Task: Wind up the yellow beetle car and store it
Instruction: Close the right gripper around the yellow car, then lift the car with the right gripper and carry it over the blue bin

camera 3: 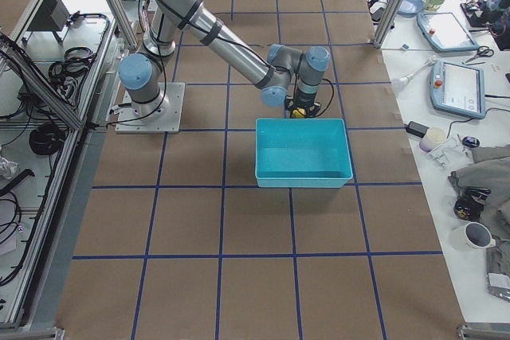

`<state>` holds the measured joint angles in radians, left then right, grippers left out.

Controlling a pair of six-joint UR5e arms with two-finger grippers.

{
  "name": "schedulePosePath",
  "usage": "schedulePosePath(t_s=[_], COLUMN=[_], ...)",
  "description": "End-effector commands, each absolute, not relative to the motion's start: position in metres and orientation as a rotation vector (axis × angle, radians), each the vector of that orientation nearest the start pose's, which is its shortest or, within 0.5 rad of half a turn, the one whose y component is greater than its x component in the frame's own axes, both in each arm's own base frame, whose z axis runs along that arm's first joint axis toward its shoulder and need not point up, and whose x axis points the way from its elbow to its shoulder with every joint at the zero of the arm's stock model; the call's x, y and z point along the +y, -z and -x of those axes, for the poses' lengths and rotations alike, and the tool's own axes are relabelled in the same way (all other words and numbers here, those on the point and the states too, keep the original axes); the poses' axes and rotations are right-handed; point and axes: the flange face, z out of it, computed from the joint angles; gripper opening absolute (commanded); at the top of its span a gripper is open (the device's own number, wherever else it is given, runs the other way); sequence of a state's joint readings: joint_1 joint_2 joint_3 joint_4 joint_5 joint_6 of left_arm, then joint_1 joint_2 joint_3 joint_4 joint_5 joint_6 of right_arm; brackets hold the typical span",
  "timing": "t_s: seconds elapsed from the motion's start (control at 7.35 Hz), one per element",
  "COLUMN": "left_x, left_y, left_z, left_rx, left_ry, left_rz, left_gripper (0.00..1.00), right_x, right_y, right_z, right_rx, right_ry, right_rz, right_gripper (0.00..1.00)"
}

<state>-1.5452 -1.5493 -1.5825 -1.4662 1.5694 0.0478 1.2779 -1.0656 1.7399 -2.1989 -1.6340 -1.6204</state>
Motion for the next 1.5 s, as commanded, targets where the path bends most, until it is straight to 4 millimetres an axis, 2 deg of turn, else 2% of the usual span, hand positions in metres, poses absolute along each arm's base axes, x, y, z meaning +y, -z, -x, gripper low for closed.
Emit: schedulePosePath(t_s=[0.0,0.14,0.27,0.41,0.54,0.68,0.82,0.95,1.09,1.22,1.36], left_x=[-0.496,-0.496,-0.496,-0.496,-0.495,-0.496,-0.495,-0.495,-0.495,-0.496,-0.496], left_y=[-0.503,-0.504,-0.503,-0.503,-0.502,-0.502,-0.503,-0.502,-0.503,-0.502,-0.502], left_z=[0.121,0.121,0.121,0.122,0.121,0.122,0.122,0.122,0.121,0.121,0.121], left_rx=[3.134,3.134,3.136,3.137,3.136,3.137,3.137,3.139,3.139,3.139,3.140], left_ry=[0.173,0.176,0.173,0.174,0.171,0.174,0.174,0.174,0.174,0.174,0.174], left_rz=[-0.036,-0.036,-0.034,-0.036,-0.036,-0.036,-0.036,-0.039,-0.037,-0.037,-0.037], left_gripper=[1.00,1.00,1.00,1.00,1.00,1.00,1.00,1.00,1.00,1.00,1.00], right_x=[-0.619,-0.624,-0.625,-0.628,-0.634,-0.639,-0.636,-0.625,-0.617,-0.607,-0.601], right_y=[-0.204,-0.228,-0.263,-0.310,-0.366,-0.409,-0.431,-0.439,-0.429,-0.415,-0.390], right_z=[0.052,0.045,0.033,0.030,0.035,0.047,0.070,0.114,0.161,0.190,0.202], right_rx=[2.459,2.480,2.434,2.402,2.427,2.467,2.507,2.559,2.521,2.519,2.509], right_ry=[-0.099,-0.037,0.015,0.008,-0.019,-0.063,-0.177,-0.211,-0.213,-0.235,-0.260], right_rz=[1.954,1.969,1.951,1.930,1.954,1.972,1.983,1.934,1.939,1.905,1.860], right_gripper=[0.00,0.00,0.00,0.00,0.00,0.00,0.00,0.00,0.00,0.00,0.00])
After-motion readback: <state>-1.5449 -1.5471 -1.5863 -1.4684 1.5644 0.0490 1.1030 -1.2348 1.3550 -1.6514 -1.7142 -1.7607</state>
